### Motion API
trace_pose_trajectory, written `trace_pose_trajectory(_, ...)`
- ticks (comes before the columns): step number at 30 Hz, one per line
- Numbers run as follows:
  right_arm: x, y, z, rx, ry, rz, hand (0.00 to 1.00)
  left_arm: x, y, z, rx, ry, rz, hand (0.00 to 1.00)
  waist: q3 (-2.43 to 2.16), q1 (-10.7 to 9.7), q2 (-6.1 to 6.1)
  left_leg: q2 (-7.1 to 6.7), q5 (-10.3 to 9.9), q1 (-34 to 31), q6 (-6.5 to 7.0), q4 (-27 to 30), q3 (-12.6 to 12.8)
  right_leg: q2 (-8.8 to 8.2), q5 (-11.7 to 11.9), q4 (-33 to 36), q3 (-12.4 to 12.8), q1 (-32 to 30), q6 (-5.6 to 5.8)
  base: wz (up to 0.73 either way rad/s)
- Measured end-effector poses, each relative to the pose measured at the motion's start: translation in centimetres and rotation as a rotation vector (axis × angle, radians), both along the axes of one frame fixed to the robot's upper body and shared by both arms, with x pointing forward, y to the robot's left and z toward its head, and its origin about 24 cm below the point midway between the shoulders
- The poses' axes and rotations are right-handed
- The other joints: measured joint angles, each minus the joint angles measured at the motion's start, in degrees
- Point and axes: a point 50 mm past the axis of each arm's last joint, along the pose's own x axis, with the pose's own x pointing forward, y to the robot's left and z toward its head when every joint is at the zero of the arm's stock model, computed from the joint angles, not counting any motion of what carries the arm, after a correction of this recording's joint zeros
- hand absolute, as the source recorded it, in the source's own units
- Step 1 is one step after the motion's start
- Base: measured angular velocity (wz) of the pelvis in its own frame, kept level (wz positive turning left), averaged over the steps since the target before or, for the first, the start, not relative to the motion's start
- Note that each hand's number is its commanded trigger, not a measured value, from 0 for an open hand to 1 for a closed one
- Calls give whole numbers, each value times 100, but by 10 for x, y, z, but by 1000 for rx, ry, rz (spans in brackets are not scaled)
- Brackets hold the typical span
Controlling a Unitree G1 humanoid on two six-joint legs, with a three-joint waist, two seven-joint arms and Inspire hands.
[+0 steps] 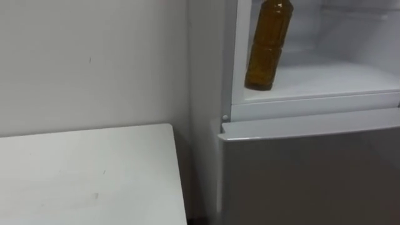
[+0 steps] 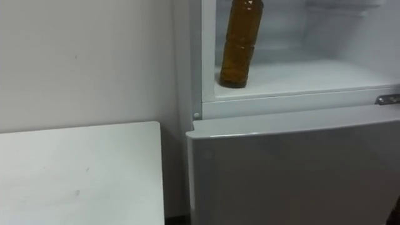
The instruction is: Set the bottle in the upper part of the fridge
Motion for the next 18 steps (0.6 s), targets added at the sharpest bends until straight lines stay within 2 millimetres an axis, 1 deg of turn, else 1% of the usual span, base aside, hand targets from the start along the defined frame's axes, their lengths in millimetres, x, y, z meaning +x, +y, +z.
trace_pose_trajectory(1,-1,-3,2,-5,-13,-22,0,-2,1,1,2,1,6,0,-2,-28,-6,-2,0,-2,0,1,-5,-2,0,2,-9,0,0,0)
trace_pose_trajectory(2,-2,-12,6,-17,-39,-65,0,-3,3,2,8,-2,19,0,-1,-47,-19,-5,1,-5,0,5,-2,-5,0,-2,-8,0,0,0)
trace_pose_trajectory(3,-2,-16,8,-22,-48,-81,0,-3,4,2,12,-6,24,0,-1,-52,-28,-6,1,-8,0,9,0,-6,-1,1,-8,0,1,0)
trace_pose_trajectory(5,-5,-32,15,-52,-51,-126,0,1,8,5,25,-31,32,0,-2,-51,-86,-13,1,-10,0,21,15,-14,-21,2,9,-8,13,-2)
trace_pose_trajectory(8,-11,-40,20,-71,-66,-179,0,5,12,7,39,-49,45,0,6,-66,-162,-12,1,-7,0,20,22,-14,-52,17,23,-19,7,-1)
trace_pose_trajectory(10,-14,-45,22,-78,-79,-212,0,7,13,8,46,-59,43,0,-2,-66,-204,-14,1,-15,0,14,28,-19,-64,55,36,-57,7,-3)
trace_pose_trajectory(11,-13,-48,25,-72,-111,-233,0,8,14,10,49,-70,48,0,10,-58,-232,-24,1,-26,0,16,27,-43,-97,142,39,-112,4,-5)
trace_pose_trajectory(13,-7,-55,30,-71,-157,-239,0,9,16,10,49,-72,47,0,4,-107,-258,-32,1,-26,0,18,61,-57,-123,192,42,-131,4,-2)
trace_pose_trajectory(15,4,-67,41,-83,-252,-242,0,9,18,11,43,-78,55,0,-1,-176,-295,-39,1,-31,0,19,70,-65,-139,236,50,-159,6,0)
trace_pose_trajectory(18,10,-79,50,-99,-323,-234,0,8,21,12,47,-80,64,0,0,-186,-334,-35,1,-31,0,26,70,-62,-140,242,54,-156,4,0)
